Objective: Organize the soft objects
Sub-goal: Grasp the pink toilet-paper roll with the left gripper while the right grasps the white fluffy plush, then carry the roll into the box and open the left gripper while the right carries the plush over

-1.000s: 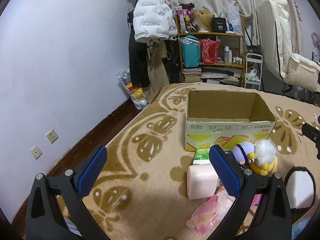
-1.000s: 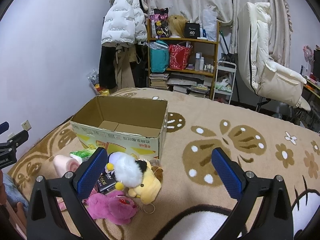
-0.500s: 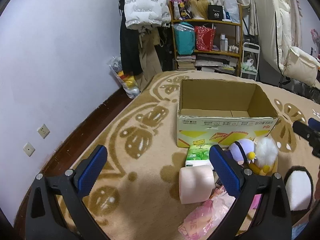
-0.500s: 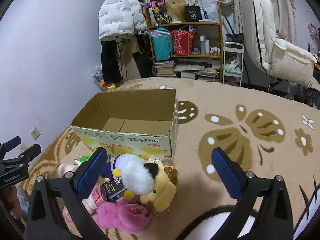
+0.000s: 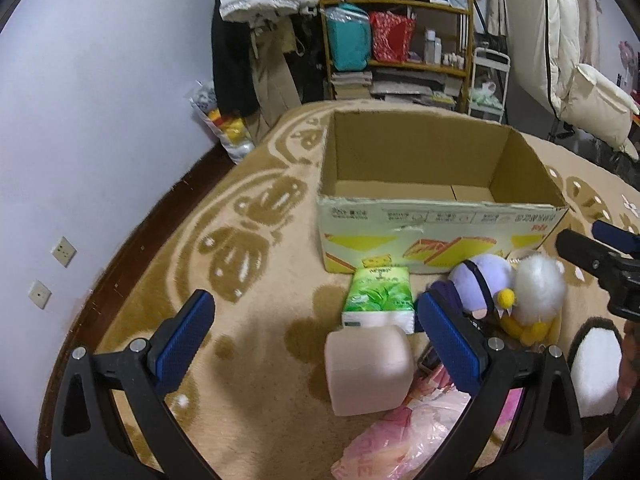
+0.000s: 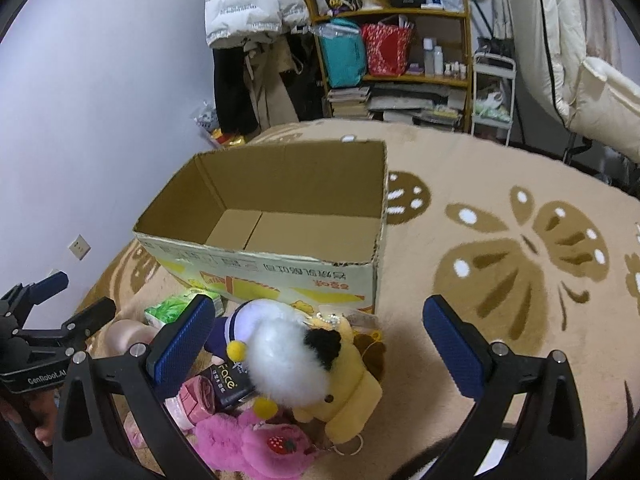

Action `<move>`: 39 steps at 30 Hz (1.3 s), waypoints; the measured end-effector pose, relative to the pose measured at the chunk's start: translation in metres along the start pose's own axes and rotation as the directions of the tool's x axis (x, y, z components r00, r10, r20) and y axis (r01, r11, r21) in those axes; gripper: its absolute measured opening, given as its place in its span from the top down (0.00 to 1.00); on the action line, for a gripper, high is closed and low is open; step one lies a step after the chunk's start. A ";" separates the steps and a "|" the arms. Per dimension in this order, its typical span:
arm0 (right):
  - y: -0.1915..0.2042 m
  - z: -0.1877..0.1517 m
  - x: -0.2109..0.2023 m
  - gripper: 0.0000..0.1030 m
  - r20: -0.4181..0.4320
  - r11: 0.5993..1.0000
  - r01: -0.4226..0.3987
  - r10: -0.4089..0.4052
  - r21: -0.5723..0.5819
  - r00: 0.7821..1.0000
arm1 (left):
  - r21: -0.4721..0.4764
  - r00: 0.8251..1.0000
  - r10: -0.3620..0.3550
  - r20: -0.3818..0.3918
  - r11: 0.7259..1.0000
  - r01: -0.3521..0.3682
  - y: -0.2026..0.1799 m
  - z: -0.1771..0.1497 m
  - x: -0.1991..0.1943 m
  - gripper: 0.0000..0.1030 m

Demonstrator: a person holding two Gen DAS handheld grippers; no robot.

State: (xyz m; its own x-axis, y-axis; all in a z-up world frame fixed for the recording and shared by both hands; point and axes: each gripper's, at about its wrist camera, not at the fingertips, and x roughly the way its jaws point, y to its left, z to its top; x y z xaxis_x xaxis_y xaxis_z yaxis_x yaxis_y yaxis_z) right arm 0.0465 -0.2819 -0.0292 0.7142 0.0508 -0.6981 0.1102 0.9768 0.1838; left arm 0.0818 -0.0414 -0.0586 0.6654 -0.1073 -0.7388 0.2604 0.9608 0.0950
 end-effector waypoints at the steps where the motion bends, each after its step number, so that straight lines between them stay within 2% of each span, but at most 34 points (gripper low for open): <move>1: 0.000 0.000 0.003 0.00 -0.007 1.000 -0.003 0.003 0.001 1.000 | -0.003 1.000 -0.005 -0.009 1.000 0.005 0.000 -0.001 0.003 0.02; 8: 0.001 -0.005 0.024 0.03 -0.085 1.000 -0.029 0.028 -0.009 0.996 | 0.032 0.997 -0.029 -0.074 0.999 0.031 -0.011 -0.011 0.022 0.02; 11: 0.000 -0.010 0.032 0.10 -0.121 1.000 -0.026 0.027 0.009 0.992 | 0.065 0.995 -0.025 -0.099 0.997 0.031 -0.018 -0.015 0.029 0.03; 14: 0.001 -0.015 0.037 0.13 -0.154 0.999 -0.047 0.048 0.015 0.987 | 0.068 0.992 -0.035 -0.123 0.997 0.044 -0.021 -0.019 0.034 0.05; 17: 0.002 -0.019 0.042 0.22 -0.184 0.998 -0.060 0.061 0.013 0.981 | 0.061 0.986 -0.041 -0.161 0.997 0.051 -0.023 -0.023 0.040 0.12; 20: 0.002 -0.022 0.049 0.34 -0.221 0.997 -0.079 0.080 0.018 0.972 | 0.059 0.977 -0.051 -0.205 0.996 0.064 -0.023 -0.029 0.049 0.26; 22: 0.002 -0.025 0.053 0.37 -0.242 0.995 -0.095 0.098 0.024 0.965 | 0.076 0.974 -0.043 -0.224 0.995 0.062 -0.024 -0.032 0.053 0.34; 27: 0.003 -0.027 0.054 0.40 -0.256 0.997 -0.079 0.078 0.008 0.964 | 0.049 0.969 -0.088 -0.232 0.994 0.102 -0.022 -0.034 0.054 0.49; 28: 0.003 -0.028 0.054 0.40 -0.258 0.997 -0.081 0.079 0.005 0.963 | 0.053 0.969 -0.086 -0.232 0.994 0.101 -0.023 -0.034 0.054 0.51; 30: 0.003 -0.028 0.056 0.50 -0.263 0.997 -0.078 0.074 -0.005 0.962 | 0.060 0.971 -0.079 -0.226 0.994 0.095 -0.023 -0.035 0.053 0.53; 33: 0.001 -0.028 0.056 0.55 -0.260 0.997 -0.075 0.069 -0.014 0.963 | 0.047 0.971 -0.089 -0.223 0.994 0.102 -0.021 -0.034 0.049 0.56; 39: -0.001 -0.026 0.049 0.59 -0.241 0.996 -0.088 0.084 -0.007 0.967 | 0.037 0.983 -0.068 -0.171 0.996 0.076 -0.018 -0.032 0.024 0.57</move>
State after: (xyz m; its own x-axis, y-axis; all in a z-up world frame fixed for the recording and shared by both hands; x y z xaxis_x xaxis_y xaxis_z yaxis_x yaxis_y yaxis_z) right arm 0.0633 -0.2745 -0.0817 0.5329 0.1811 -0.8266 0.0419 0.9700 0.2395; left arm 0.0705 -0.0533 -0.0999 0.5169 -0.1274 -0.8465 0.3357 0.9398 0.0636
